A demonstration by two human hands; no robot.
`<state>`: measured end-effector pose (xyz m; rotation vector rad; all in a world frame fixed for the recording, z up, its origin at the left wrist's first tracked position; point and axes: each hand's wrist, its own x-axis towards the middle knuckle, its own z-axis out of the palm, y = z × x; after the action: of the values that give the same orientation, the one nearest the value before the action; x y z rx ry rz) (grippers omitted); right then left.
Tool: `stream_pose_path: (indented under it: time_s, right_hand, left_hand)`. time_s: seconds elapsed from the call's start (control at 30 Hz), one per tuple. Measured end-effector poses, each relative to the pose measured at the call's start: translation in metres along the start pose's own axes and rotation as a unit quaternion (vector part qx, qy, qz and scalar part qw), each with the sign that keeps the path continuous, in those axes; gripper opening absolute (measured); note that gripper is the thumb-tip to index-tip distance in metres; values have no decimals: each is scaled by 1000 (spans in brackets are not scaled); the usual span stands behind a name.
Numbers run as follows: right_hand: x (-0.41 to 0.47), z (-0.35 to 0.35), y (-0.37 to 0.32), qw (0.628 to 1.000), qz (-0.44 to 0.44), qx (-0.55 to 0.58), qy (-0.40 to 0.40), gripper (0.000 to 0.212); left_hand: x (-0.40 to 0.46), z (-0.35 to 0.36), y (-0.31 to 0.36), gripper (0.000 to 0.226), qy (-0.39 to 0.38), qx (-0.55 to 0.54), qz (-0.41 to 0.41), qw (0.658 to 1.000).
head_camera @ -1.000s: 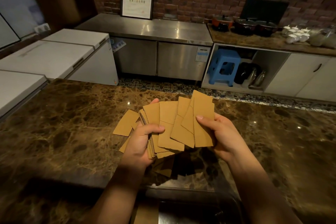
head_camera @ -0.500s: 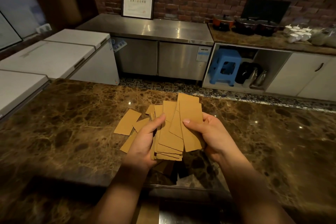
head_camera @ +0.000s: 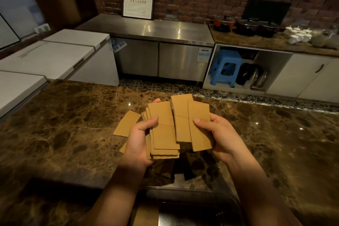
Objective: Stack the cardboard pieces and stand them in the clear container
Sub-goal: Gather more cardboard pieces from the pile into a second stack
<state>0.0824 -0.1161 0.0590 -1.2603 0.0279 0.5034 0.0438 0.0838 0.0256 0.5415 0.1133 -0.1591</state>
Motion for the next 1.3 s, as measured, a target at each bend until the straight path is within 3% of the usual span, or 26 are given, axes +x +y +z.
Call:
stream_pose_path:
  time_s: [0.1, 0.2, 0.33, 0.47, 0.57, 0.7, 0.8, 0.9, 1.0, 1.17, 1.23, 1.3]
  right_hand:
    - [0, 7, 4, 1000, 10, -19, -14, 25]
    - [-2, 16, 7, 997, -5, -72, -17, 22]
    - [-5, 22, 9, 991, -11, -132, -9, 18]
    - [-9, 23, 3, 989, -6, -145, -3, 16]
    - [-9, 24, -5, 994, -71, -73, 45, 21]
    - [-15, 26, -11, 971, -228, -35, 68, 33]
    - [-23, 30, -3, 927, -327, -185, 9, 40]
    - [-22, 29, 16, 879, -332, -342, -12, 50]
    - [-21, 28, 28, 890, -292, -349, -9, 61]
    - [-22, 28, 27, 893, -270, -359, -41, 47]
    - [-25, 28, 25, 913, -249, -318, -55, 41]
    - [-30, 28, 23, 954, -217, -205, -26, 35]
  left_hand:
    - [2, 5, -4, 34, 45, 43, -20, 998]
    - [3, 12, -7, 57, 85, 75, -48, 992]
    - [5, 12, -4, 73, 98, 98, -24, 990]
    - [6, 9, -3, 55, 56, 109, 18, 992]
    - [6, 6, -3, 48, 35, 52, 6, 998]
    - [8, 4, -8, 35, 63, 23, -32, 997]
    - [9, 10, -7, 33, 63, -1, -39, 997]
    - [7, 16, -1, 37, 41, 10, -21, 999]
    - [6, 18, 3, 35, 15, 31, 13, 999]
    - [6, 17, 4, 44, -22, 51, 23, 998]
    - [7, 17, 2, 47, -29, 45, 43, 998]
    - [8, 18, 0, 45, -22, 34, 77, 996]
